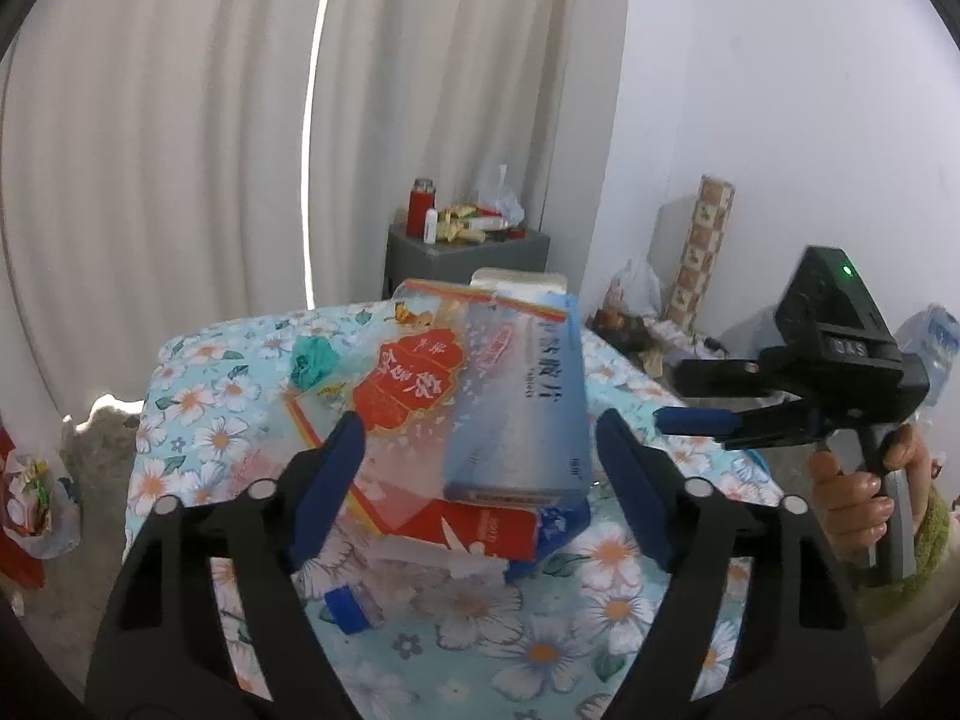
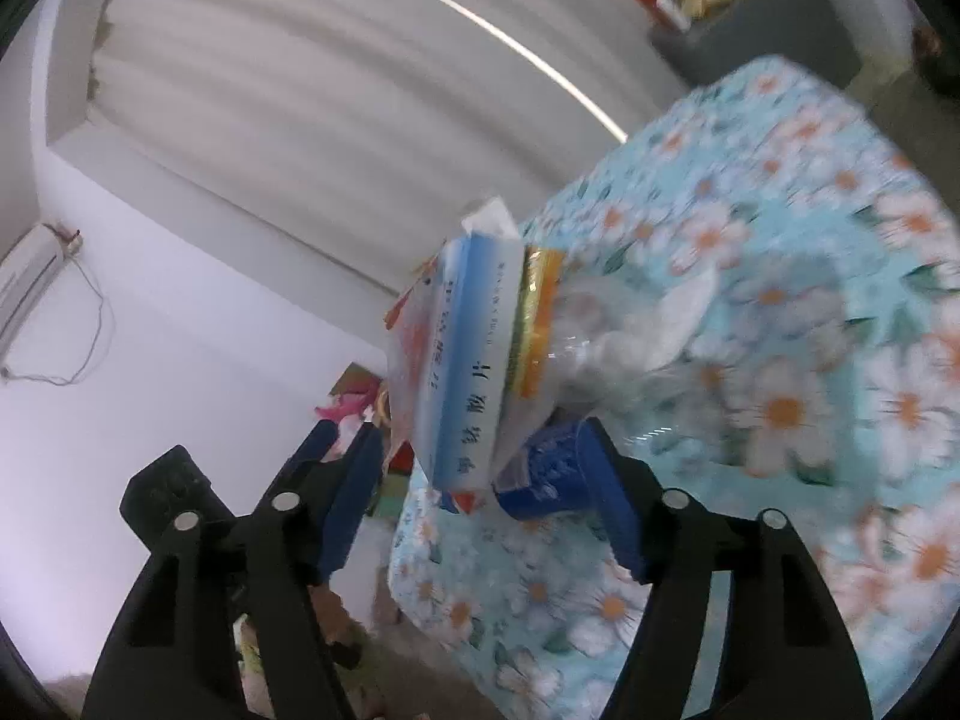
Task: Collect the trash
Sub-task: 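Grasp the clear red-print bag with the left tool while the right tool grasps the medicine box, then carry bag and box over the wastebasket and open both tools, then move both tools back over the bed toward the yellow snack packet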
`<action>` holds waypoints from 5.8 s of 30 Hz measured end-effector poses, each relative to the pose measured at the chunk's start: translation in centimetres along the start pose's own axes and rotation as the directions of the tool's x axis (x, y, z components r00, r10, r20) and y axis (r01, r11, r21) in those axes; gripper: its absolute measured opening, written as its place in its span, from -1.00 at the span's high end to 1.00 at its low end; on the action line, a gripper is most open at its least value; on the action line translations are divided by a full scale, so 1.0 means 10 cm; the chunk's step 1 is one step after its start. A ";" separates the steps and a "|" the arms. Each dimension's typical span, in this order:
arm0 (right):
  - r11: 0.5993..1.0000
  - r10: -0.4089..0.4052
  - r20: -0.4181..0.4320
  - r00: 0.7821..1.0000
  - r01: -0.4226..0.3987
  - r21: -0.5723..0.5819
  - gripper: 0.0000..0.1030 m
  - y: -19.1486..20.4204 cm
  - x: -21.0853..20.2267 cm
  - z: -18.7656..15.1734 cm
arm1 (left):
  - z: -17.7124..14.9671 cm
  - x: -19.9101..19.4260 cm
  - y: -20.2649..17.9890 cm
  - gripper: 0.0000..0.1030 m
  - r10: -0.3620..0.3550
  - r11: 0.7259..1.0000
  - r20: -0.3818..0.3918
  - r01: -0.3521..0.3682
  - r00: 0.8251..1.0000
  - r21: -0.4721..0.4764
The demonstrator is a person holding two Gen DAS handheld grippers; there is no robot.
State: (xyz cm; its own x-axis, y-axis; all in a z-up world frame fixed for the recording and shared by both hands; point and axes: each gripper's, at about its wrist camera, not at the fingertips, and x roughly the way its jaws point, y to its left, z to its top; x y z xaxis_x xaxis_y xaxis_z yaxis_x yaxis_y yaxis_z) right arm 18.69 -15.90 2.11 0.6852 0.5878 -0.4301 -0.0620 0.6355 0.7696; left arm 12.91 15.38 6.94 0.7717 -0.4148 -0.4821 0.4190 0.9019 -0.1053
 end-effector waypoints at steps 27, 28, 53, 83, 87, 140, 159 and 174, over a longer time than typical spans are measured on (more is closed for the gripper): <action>0.996 0.057 -0.141 0.988 -0.046 0.080 0.07 -0.07 0.55 0.19 | -0.23 0.32 0.03 0.76 0.210 0.952 -0.139 -0.171 0.968 0.252; 0.996 0.059 -0.144 0.988 -0.048 0.081 0.07 -0.07 0.56 0.19 | -0.23 0.31 0.04 0.78 0.209 0.954 -0.139 -0.170 0.968 0.247; 0.989 0.130 -0.073 0.989 -0.124 0.084 0.38 -0.06 0.34 0.11 | -0.10 0.09 0.10 1.00 0.253 0.953 -0.035 -0.243 0.967 0.182; 0.925 0.308 0.244 0.920 -0.349 0.147 0.38 -0.37 -0.98 -0.13 | 0.44 -0.64 -0.46 1.00 0.192 0.964 0.208 -0.224 0.959 0.145; 0.918 0.304 0.311 0.900 -0.364 0.157 0.38 -0.50 -1.25 -0.24 | 0.54 -0.53 -0.79 1.00 0.115 0.967 0.208 -0.157 0.971 0.199; 0.529 -0.685 0.357 0.635 0.098 0.843 -0.10 -4.52 -3.30 -1.11 | -0.39 4.54 -5.24 0.08 -0.330 0.821 -0.608 0.537 0.722 0.193; 0.757 -0.639 0.457 0.619 0.401 0.516 -0.48 -2.13 -2.96 -0.59 | 0.54 1.70 -3.84 -0.61 -0.391 0.873 -0.245 0.442 0.887 0.205; 0.829 -0.559 0.382 0.736 0.511 0.227 -0.50 -0.92 -2.17 -0.54 | 0.24 0.29 -2.14 -0.62 -0.266 0.948 -0.106 0.280 0.958 0.149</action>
State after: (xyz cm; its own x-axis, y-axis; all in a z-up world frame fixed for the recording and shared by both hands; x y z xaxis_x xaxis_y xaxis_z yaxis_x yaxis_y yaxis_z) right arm 0.43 -31.80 1.82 0.8161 -0.1132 -0.5667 0.4636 0.7135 0.5253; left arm 7.32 -5.43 9.85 0.5771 -0.6247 -0.5260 0.6848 0.7211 -0.1052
